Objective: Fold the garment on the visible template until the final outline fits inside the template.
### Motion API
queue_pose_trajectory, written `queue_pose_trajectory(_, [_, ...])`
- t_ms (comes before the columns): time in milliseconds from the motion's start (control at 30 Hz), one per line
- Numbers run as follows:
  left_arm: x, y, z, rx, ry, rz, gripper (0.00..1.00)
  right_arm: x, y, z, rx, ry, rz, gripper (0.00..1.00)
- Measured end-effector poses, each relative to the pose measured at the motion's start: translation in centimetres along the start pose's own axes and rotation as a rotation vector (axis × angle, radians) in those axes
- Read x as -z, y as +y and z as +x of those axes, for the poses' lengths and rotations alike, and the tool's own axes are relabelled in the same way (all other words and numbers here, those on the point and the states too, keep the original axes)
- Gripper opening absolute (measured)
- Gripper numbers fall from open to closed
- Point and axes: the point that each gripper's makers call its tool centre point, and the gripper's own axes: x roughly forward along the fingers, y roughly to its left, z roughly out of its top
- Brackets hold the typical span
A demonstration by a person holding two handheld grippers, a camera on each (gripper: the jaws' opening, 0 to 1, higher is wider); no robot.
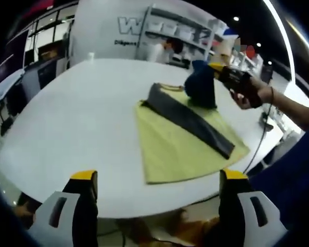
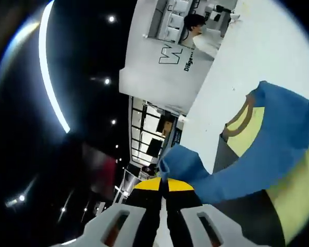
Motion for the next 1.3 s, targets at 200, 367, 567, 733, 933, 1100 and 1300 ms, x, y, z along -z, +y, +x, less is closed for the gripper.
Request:
queue_pose_trajectory(200, [0.4,-0.1,0.3,0.009,0.001,0.001,0.93,4.3,0.6,-1.4,-0.054,0.099,-0.095,0.00])
queue_pose_trajectory(367, [0.8,0.0,0.6,0.016,0.007,-0.003,0.93,6.3,0.3,-2.1,-0.069,0.174,-0.115,0.00])
queue_pose_trajectory(567, [0.6,-0.2,0.7,0.024,0.001,-0.009,0.92,8.5,-0.3,-2.6,-0.064,0.236,-0.134,0.00])
queue_pose_trajectory(733, [0.7,-0.1,0.6,0.024,0.000,-0.010,0.92,9.7,-1.0,-2.9,-0.050,0.278,-0.155,0.00])
queue_pose_trajectory(933, [1.2,0.0,0.4,0.023,0.012,-0.015,0.92,11.5,-1.8,-3.3,-0.036,0.340,-0.194,0.00])
queue_pose_trajectory(1100, [1.5,0.2,0.3,0.023,0.013,-0.016,0.92,12.7,-2.7,-3.6,-0.010,0.401,-0.266,0.00])
queue_pose_trajectory(1300, [1.5,0.5,0.3,0.022,0.011,-0.018,0.92,14.9,-4.3,-3.7,0.047,0.474,-0.399,0.00])
